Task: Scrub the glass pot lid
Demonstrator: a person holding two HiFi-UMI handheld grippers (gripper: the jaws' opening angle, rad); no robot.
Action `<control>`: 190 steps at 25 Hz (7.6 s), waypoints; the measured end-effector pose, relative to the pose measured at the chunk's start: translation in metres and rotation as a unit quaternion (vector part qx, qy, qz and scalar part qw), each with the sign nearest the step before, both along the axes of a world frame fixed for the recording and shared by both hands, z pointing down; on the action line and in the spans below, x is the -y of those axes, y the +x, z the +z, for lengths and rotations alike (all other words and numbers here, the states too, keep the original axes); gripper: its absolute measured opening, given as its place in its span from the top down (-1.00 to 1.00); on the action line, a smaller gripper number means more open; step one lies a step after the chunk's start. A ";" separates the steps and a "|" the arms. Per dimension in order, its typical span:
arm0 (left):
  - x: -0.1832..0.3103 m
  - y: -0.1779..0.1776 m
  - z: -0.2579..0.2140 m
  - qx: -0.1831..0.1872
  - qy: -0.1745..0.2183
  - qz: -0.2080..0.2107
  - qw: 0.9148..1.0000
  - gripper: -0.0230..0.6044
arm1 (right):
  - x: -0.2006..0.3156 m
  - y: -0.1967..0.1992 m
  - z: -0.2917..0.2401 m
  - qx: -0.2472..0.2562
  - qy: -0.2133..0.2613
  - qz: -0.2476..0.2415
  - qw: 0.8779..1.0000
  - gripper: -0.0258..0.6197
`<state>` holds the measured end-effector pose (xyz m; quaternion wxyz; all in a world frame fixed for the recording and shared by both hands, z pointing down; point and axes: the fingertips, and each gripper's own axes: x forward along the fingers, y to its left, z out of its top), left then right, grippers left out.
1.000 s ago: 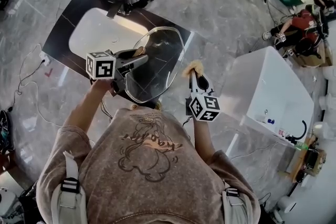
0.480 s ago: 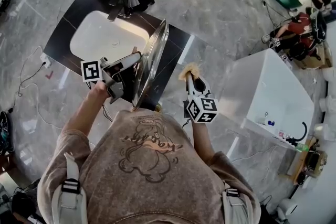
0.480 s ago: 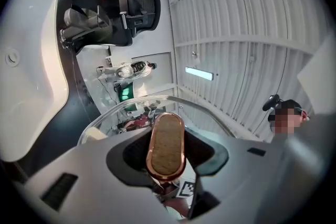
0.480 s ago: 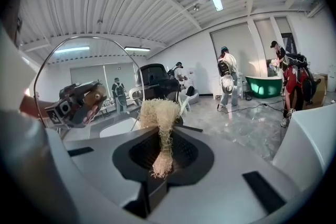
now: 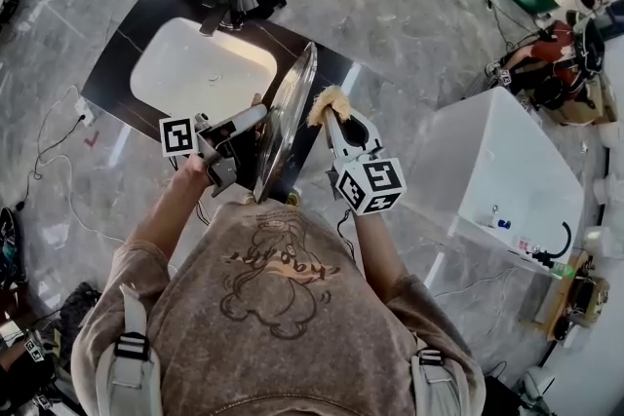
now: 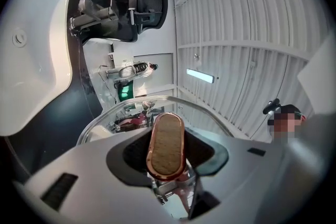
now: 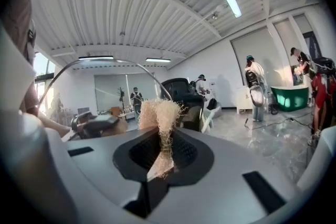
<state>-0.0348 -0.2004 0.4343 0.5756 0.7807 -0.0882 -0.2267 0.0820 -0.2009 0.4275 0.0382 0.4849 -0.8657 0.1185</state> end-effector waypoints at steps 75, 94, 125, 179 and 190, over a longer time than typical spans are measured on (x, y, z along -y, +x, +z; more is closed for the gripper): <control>0.008 0.000 0.010 -0.099 -0.046 -0.037 0.993 0.34 | -0.045 -0.082 0.133 -0.056 -0.165 -0.145 0.974 0.78; 0.014 -0.007 0.033 -0.081 -0.069 -0.062 0.992 0.34 | -0.102 -0.105 0.067 -0.012 -0.140 -0.232 0.962 0.78; 0.008 -0.003 0.040 -0.099 -0.091 -0.040 0.990 0.34 | -0.005 -0.093 -0.017 0.009 -0.033 -0.162 0.986 0.78; 0.005 -0.007 0.046 -0.109 -0.100 -0.056 0.987 0.34 | -0.070 -0.105 0.066 0.035 -0.197 -0.198 0.960 0.78; -0.002 -0.009 0.050 -0.110 -0.108 -0.050 0.987 0.34 | -0.075 -0.109 0.006 0.061 -0.150 -0.217 0.963 0.78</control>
